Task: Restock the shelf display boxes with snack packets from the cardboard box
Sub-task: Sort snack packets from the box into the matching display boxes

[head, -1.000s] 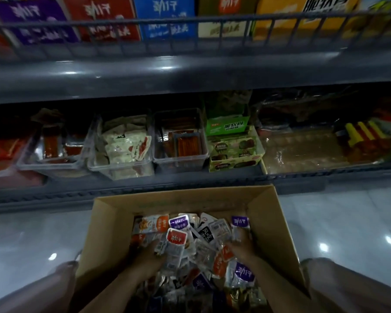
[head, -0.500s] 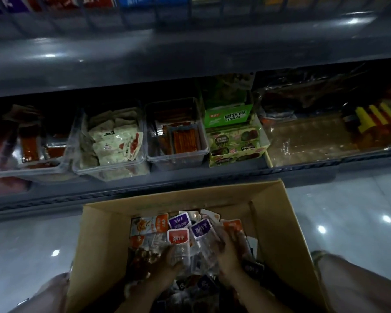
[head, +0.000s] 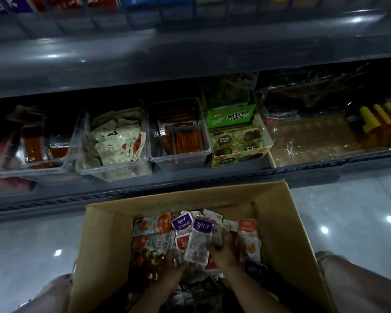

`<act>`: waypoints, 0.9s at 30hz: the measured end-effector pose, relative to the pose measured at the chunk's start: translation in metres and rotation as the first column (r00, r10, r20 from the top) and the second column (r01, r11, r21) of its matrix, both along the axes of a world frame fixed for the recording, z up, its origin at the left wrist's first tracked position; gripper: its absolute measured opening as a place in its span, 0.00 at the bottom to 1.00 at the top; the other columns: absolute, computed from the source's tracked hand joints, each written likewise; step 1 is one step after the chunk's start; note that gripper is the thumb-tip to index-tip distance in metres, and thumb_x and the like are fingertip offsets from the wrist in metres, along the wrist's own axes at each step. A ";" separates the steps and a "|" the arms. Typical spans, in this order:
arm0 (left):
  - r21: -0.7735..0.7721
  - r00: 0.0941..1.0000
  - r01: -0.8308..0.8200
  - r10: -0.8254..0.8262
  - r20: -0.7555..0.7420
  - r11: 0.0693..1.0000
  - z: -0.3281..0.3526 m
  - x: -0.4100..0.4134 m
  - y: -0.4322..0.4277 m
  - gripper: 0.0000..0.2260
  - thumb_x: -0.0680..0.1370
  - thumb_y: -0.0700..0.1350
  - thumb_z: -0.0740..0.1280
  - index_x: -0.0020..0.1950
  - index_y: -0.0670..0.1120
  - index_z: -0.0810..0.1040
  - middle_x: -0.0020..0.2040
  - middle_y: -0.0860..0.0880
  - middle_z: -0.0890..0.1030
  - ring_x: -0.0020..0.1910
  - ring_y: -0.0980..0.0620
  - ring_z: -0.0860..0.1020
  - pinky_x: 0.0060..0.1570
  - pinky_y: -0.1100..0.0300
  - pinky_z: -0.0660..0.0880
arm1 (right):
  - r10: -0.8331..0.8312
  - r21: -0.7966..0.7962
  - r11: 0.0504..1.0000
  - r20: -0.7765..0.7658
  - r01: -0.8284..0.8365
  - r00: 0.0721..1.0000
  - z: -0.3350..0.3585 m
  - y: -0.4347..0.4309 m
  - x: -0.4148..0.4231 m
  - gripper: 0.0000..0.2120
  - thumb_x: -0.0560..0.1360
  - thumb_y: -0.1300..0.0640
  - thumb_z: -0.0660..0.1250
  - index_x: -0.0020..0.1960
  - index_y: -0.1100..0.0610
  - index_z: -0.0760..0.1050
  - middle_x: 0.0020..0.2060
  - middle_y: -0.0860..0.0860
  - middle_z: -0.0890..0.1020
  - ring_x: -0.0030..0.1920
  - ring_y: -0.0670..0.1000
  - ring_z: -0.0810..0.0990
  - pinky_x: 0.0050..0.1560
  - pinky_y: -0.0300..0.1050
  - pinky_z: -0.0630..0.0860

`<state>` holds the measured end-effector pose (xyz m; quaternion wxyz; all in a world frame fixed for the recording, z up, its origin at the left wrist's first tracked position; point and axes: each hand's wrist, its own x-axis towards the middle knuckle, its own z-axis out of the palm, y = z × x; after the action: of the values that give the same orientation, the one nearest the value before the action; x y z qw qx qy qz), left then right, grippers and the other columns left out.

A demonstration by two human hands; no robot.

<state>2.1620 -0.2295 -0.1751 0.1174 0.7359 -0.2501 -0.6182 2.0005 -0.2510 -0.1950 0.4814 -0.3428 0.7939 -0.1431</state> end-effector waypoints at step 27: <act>-0.150 0.978 -0.041 0.009 -0.210 0.988 0.122 -0.028 -0.026 0.09 0.77 0.40 0.68 0.56 0.41 0.79 0.47 0.45 0.84 0.44 0.48 0.83 0.41 0.60 0.78 | -0.145 0.051 0.989 0.571 0.142 0.808 0.131 -0.010 -0.007 0.11 0.74 0.55 0.71 0.53 0.60 0.78 0.46 0.56 0.85 0.44 0.54 0.84 0.42 0.44 0.78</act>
<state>2.1336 -0.2558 -0.0527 0.2068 0.6588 -0.2738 -0.6695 1.9933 -0.2611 -0.0642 0.6865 -0.2217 0.6365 -0.2730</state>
